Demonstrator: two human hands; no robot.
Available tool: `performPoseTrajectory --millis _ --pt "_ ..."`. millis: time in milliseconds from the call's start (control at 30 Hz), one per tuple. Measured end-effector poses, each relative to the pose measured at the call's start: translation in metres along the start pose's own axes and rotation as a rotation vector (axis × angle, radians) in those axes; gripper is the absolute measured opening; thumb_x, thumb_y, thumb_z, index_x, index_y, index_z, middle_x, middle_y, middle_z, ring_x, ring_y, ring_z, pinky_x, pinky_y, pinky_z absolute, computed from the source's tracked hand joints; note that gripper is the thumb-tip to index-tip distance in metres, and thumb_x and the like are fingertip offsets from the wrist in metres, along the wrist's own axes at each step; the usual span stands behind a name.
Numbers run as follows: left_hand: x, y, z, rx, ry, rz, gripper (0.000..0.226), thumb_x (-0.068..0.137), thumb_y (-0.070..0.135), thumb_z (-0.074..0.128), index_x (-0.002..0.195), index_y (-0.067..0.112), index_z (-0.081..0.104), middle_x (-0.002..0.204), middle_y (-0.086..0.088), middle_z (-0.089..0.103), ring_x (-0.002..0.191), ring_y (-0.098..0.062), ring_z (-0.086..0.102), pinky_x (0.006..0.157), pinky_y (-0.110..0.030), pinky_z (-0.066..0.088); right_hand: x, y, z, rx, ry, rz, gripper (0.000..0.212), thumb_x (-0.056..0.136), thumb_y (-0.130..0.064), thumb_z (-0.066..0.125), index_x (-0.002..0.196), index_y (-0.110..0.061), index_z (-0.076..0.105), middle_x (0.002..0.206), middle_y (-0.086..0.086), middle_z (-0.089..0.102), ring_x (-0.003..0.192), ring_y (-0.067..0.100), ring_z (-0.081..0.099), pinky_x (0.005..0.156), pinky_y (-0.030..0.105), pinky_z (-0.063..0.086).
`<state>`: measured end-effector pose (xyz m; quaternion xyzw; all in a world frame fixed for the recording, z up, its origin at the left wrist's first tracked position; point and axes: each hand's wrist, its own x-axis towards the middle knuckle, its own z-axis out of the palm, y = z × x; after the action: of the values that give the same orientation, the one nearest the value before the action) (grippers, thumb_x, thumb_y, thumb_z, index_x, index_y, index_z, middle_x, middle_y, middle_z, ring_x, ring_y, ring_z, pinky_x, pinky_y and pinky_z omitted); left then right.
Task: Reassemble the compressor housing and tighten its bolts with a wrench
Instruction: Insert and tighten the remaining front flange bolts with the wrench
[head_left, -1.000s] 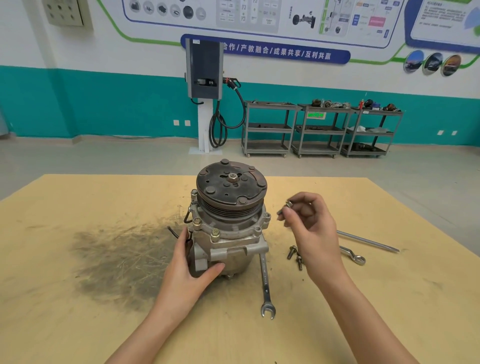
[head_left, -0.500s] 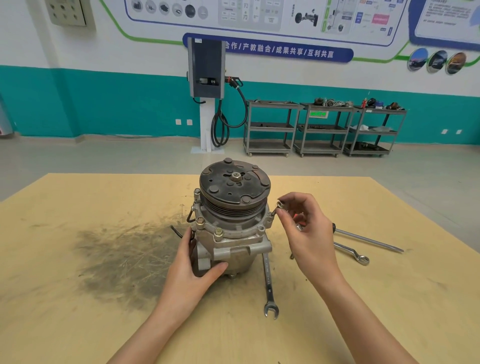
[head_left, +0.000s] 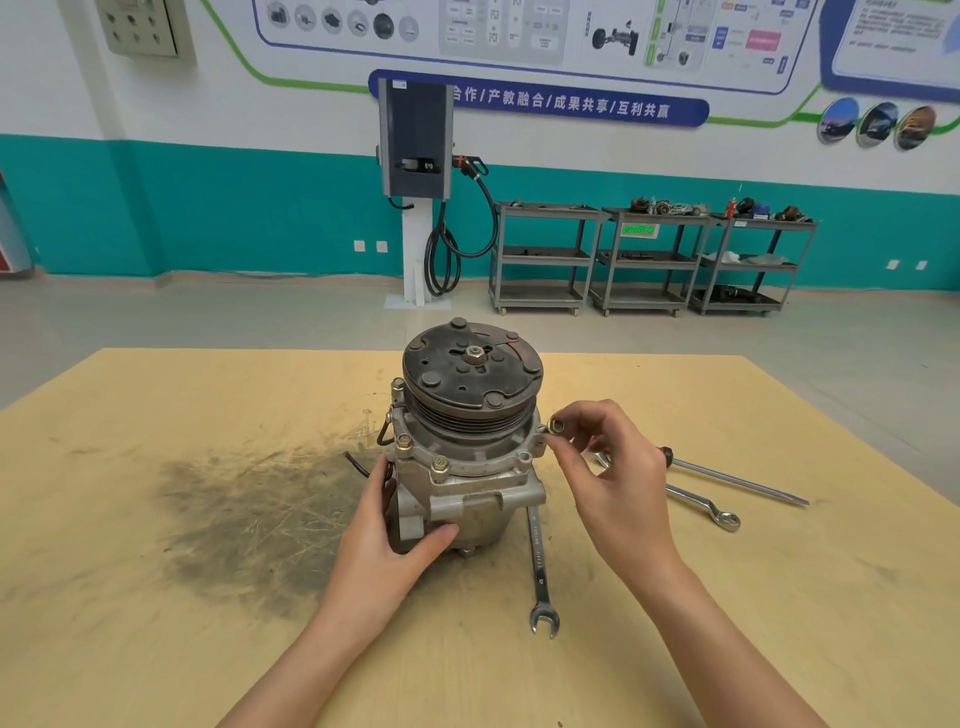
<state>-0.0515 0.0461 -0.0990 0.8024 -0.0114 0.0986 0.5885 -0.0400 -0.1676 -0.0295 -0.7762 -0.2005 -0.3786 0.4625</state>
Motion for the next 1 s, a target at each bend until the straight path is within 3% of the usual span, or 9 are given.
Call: performPoseTrajectory --millis 100,200,367,533,600,833,1000 --pt "-0.001 0.001 -0.001 -0.004 0.000 -0.003 0.105 0.072 0.040 0.083 0.158 0.027 0.024 0.146 0.013 0.053 0.135 -0.005 0.049 0.118 -0.040 0.037 0.004 0.001 0.001 -0.031 -0.008 0.031 0.022 0.085 -0.005 0.071 0.098 -0.021 0.065 0.089 -0.010 0.063 0.080 0.008 0.057 0.069 0.014 0.044" --pt "0.000 0.000 -0.001 -0.001 0.005 -0.007 0.101 0.076 0.029 0.085 0.158 0.025 0.025 0.146 0.013 0.053 0.135 -0.005 0.049 0.118 -0.041 0.036 0.007 0.001 0.001 -0.038 -0.055 0.057 0.016 0.087 -0.008 0.069 0.099 -0.018 0.066 0.094 -0.011 0.061 0.083 0.009 0.056 0.070 0.014 0.043" --pt "0.000 0.000 -0.001 0.022 0.007 0.004 0.100 0.078 0.028 0.084 0.158 0.024 0.025 0.146 0.012 0.053 0.135 -0.005 0.049 0.117 -0.036 0.036 0.006 -0.002 0.002 0.166 -0.063 0.235 0.012 0.091 -0.013 0.064 0.093 -0.025 0.062 0.099 -0.009 0.062 0.093 0.011 0.060 0.076 0.022 0.048" --pt "0.000 0.001 0.000 0.023 0.001 0.008 0.100 0.079 0.027 0.083 0.159 0.024 0.023 0.147 0.012 0.052 0.136 -0.005 0.048 0.118 -0.037 0.036 0.004 -0.005 0.004 0.290 -0.074 0.329 0.019 0.092 -0.015 0.062 0.101 -0.030 0.067 0.112 -0.012 0.064 0.107 0.001 0.058 0.080 0.009 0.043" --pt "0.000 0.001 0.000 0.026 0.002 0.008 0.100 0.079 0.028 0.083 0.159 0.024 0.022 0.147 0.012 0.052 0.136 -0.006 0.048 0.118 -0.037 0.036 0.001 -0.005 0.005 0.318 -0.067 0.334 0.022 0.093 -0.015 0.062 0.101 -0.034 0.070 0.116 -0.014 0.063 0.113 -0.001 0.057 0.084 0.012 0.046" --pt "0.000 0.002 0.000 0.020 -0.003 0.005 0.100 0.078 0.032 0.082 0.158 0.026 0.023 0.147 0.013 0.052 0.135 -0.005 0.048 0.117 -0.038 0.037 0.001 -0.001 0.013 0.384 0.009 0.424 0.006 0.087 -0.017 0.070 0.091 -0.020 0.068 0.109 -0.015 0.068 0.108 -0.001 0.060 0.077 0.007 0.045" --pt "0.000 0.001 0.000 0.033 0.002 0.004 0.097 0.079 0.030 0.082 0.158 0.025 0.025 0.145 0.012 0.053 0.133 -0.005 0.050 0.116 -0.035 0.038 0.000 -0.001 0.014 0.399 -0.025 0.417 0.013 0.090 -0.017 0.066 0.097 -0.028 0.068 0.112 -0.015 0.068 0.111 0.000 0.059 0.084 0.015 0.050"
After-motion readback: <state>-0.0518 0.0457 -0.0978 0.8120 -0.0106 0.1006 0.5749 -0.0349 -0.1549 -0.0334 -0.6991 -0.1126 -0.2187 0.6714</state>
